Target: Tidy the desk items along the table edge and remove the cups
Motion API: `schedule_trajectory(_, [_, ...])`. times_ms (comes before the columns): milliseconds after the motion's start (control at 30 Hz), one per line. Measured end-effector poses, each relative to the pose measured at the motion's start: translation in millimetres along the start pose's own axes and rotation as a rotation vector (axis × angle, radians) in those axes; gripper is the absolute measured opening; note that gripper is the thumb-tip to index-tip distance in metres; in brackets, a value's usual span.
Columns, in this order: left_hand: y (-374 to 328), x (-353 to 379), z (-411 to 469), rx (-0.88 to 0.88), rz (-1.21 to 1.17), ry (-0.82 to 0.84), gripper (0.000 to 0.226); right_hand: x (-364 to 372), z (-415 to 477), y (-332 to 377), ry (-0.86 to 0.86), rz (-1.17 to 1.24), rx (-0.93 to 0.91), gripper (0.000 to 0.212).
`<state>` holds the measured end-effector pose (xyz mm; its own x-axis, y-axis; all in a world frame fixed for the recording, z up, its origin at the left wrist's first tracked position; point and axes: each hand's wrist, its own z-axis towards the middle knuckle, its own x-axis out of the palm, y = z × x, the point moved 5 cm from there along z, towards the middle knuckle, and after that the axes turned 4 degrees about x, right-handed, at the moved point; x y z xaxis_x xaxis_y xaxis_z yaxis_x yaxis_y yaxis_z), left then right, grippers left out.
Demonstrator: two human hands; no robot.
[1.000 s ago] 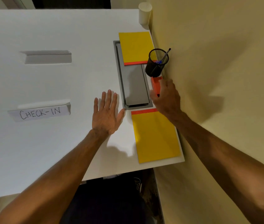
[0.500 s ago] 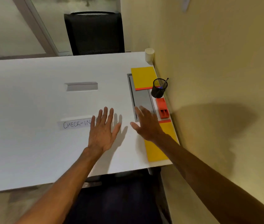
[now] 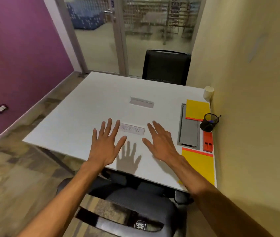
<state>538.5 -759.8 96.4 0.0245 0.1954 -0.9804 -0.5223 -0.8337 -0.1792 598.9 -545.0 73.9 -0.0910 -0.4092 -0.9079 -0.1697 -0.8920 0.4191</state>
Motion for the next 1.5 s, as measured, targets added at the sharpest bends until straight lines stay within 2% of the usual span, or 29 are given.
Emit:
schedule_trajectory(367, [119.2, -81.6, -140.9, -0.382, 0.023, -0.176, 0.070, 35.3, -2.2, 169.7, 0.131, 0.012, -0.356, 0.072])
schedule_trajectory(567, [207.2, -101.9, -196.9, -0.510, 0.011, -0.246, 0.070, 87.7, 11.1, 277.8, 0.192, -0.033, -0.544, 0.072])
schedule_trajectory(767, [319.8, -103.2, -235.3, -0.619, -0.001, -0.252, 0.068, 158.8, 40.1, 397.4, 0.241, -0.056, -0.633, 0.070])
schedule_trajectory(1067, [462.5, -118.6, -256.6, -0.692, -0.014, -0.240, 0.071, 227.2, 75.9, 556.0, 0.264, -0.064, -0.716, 0.070])
schedule_trajectory(1300, [547.5, -125.3, -247.6, -0.738, 0.001, -0.231, 0.071, 272.1, 117.6, 638.9, 0.306, -0.089, -0.769, 0.070])
schedule_trajectory(1500, [638.8, -118.9, -206.3, -0.737, 0.035, -0.195, 0.071, 321.1, 187.1, 700.8, 0.331, -0.081, -0.793, 0.070])
